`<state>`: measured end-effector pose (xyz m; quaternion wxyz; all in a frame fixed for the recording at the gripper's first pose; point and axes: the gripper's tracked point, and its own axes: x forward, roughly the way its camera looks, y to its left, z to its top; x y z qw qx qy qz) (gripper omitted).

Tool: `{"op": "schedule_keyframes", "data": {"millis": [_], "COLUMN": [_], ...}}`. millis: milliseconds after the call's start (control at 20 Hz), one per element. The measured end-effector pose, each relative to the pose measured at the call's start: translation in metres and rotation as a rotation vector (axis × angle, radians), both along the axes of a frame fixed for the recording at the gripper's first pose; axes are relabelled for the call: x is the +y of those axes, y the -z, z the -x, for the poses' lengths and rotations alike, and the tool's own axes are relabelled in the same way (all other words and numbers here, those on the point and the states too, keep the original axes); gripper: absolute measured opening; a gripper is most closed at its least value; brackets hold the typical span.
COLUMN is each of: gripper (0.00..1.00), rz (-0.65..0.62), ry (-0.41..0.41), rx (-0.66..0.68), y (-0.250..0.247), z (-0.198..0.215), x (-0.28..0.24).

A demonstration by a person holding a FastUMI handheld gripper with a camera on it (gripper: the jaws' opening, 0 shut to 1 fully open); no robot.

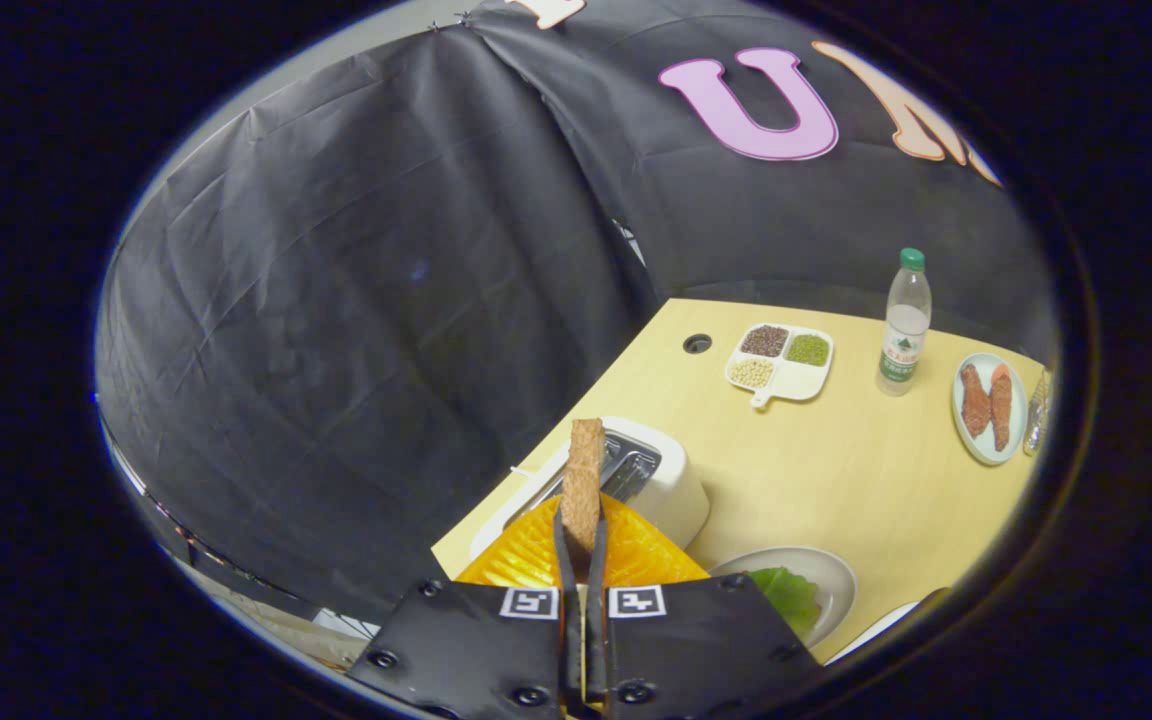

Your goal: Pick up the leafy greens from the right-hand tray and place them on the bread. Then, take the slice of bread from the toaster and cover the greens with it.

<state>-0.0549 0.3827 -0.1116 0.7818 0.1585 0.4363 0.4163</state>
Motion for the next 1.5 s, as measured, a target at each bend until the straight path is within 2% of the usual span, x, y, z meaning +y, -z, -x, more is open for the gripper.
{"op": "schedule_keyframes", "data": {"millis": [450, 700, 1500], "gripper": [0.05, 0.04, 0.05], "rz": [0.008, 0.060, 0.071], "ry": [0.088, 0.102, 0.240], "rx": [0.039, 0.059, 0.302], "y": [0.017, 0.054, 0.148], "z": [0.010, 0.020, 0.065], "x": [-0.057, -0.075, -0.119]}}
